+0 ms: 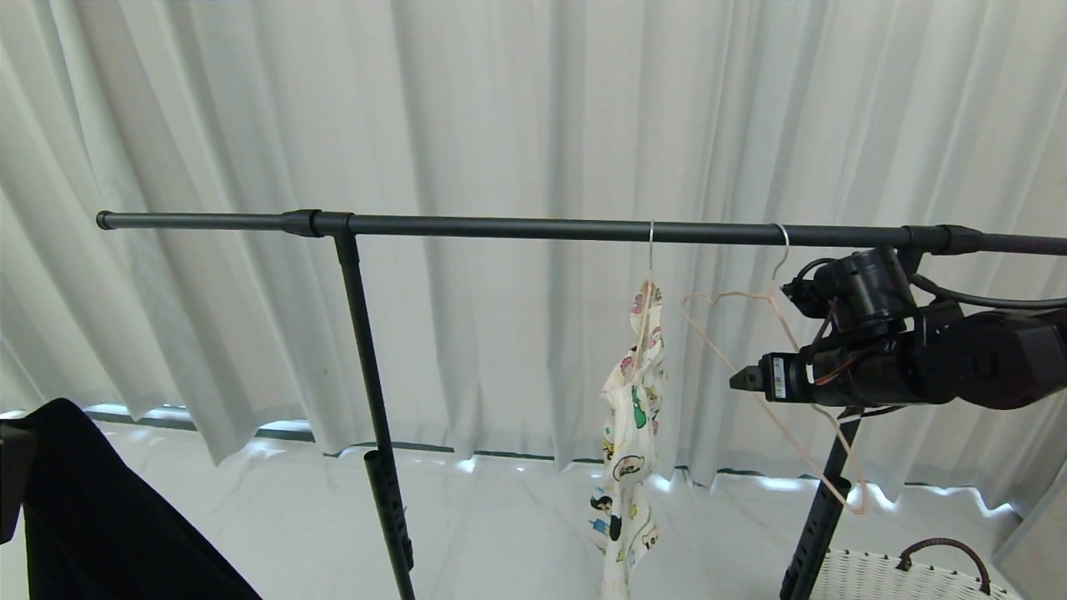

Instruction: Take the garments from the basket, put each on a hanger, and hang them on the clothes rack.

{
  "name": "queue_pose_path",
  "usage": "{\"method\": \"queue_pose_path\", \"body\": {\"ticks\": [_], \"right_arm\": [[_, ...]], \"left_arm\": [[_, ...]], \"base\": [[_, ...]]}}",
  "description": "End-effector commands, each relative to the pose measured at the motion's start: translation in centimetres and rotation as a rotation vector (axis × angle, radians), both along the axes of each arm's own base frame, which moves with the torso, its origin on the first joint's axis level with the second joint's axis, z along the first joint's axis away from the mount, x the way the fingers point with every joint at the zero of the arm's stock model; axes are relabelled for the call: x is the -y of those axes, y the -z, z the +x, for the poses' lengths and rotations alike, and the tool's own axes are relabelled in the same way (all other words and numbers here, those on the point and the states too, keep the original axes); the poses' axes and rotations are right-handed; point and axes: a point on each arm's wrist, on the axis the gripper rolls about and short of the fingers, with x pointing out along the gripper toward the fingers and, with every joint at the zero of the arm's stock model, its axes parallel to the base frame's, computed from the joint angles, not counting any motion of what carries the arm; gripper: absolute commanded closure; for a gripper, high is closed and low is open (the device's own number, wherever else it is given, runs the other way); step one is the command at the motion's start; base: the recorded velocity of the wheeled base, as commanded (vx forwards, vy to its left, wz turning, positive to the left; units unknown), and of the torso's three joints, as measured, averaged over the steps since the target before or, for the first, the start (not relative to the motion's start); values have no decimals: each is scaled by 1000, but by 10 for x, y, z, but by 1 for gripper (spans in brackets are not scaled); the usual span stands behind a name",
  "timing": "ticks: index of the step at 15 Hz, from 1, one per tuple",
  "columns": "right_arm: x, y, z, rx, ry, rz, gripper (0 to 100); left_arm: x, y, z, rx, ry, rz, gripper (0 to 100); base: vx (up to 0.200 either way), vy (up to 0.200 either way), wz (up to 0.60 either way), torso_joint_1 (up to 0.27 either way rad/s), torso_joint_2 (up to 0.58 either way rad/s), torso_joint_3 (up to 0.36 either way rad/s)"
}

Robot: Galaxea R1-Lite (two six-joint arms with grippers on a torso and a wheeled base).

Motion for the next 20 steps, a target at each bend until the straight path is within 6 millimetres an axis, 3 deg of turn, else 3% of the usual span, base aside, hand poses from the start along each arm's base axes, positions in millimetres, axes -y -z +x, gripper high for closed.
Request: {"method": "queue_pose_path", "body": {"ticks": [1, 2, 7, 13, 16, 20], "right_arm": [[0, 7, 7, 3, 1, 6, 0], [2, 10, 8, 2, -10, 11, 100], [16, 28, 5, 35, -44, -15, 100], [19, 13, 4, 122, -77, -15, 100], [23, -8, -9, 186, -79, 4, 100], [36, -24, -47, 225, -79, 10, 100]], "left_arm": [[2, 0, 0, -1, 22, 7, 100], [4, -1, 0, 0, 43, 7, 100], [8, -2, 3, 32, 68, 3, 100], [8, -2, 4, 38, 63, 5, 100], [8, -3, 3, 42, 64, 1, 100], [7, -3, 0, 49, 62, 0, 100]], "base": [[0, 0, 0, 0, 0, 0], [0, 0, 0, 0, 0, 0], [0, 0, 0, 0, 0, 0], [0, 0, 0, 0, 0, 0], [0, 0, 0, 0, 0, 0], [0, 0, 0, 0, 0, 0]]}}
